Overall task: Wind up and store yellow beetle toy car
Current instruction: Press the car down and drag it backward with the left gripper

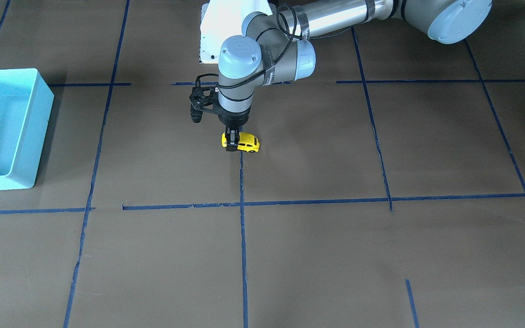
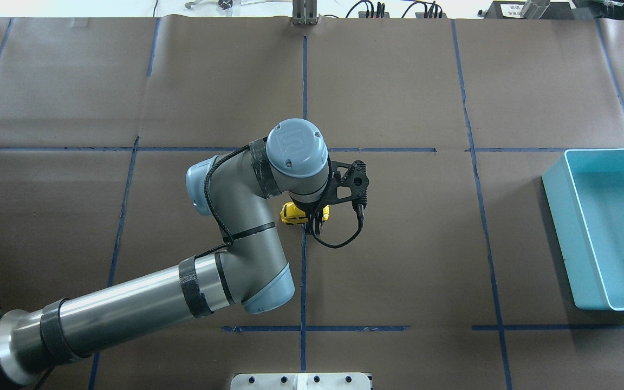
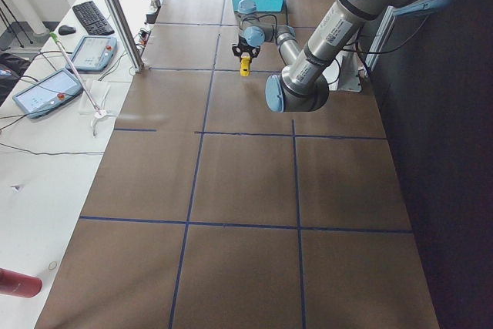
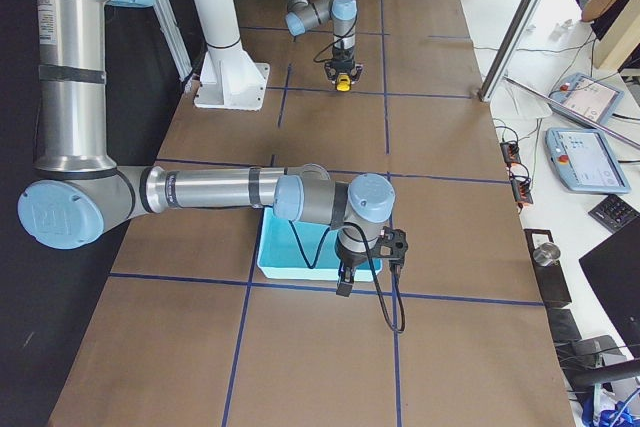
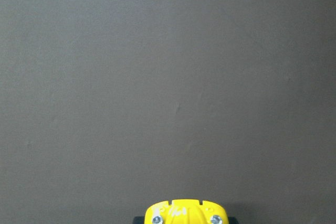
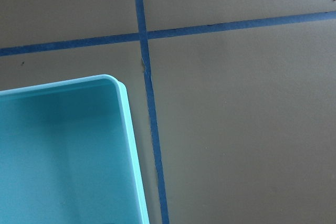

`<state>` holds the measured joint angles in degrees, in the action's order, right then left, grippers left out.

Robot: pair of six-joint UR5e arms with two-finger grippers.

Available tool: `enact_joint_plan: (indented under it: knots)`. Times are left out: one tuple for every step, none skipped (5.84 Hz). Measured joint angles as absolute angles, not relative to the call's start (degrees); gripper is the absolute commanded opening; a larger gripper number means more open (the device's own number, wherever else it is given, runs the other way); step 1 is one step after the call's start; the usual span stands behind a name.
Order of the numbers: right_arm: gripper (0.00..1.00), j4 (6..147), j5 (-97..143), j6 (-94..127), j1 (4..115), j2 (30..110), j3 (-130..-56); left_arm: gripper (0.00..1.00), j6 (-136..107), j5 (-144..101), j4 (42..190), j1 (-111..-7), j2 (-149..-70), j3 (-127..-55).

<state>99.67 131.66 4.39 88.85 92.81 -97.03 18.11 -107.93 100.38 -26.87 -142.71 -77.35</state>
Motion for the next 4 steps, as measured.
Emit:
enact_joint_plan:
  knots:
    - [1.00,99.67,131.66,4.37,88.83,92.81,-97.03,0.00,18.10,-107.93,100.65,-26.87,-142.63,-77.19]
    - [1.00,99.67,131.66,4.33,88.82,92.81,-97.04,0.00,18.13,-107.93,100.76,-26.83,-142.56,-77.12]
    - [1.00,99.67,131.68,4.31,88.84,92.81,-97.09,0.00,18.17,-107.93,100.85,-26.81,-142.47,-77.09]
    - [1.00,99.67,131.73,4.31,88.85,92.81,-97.11,0.00,18.19,-107.91,100.97,-26.81,-142.38,-77.09]
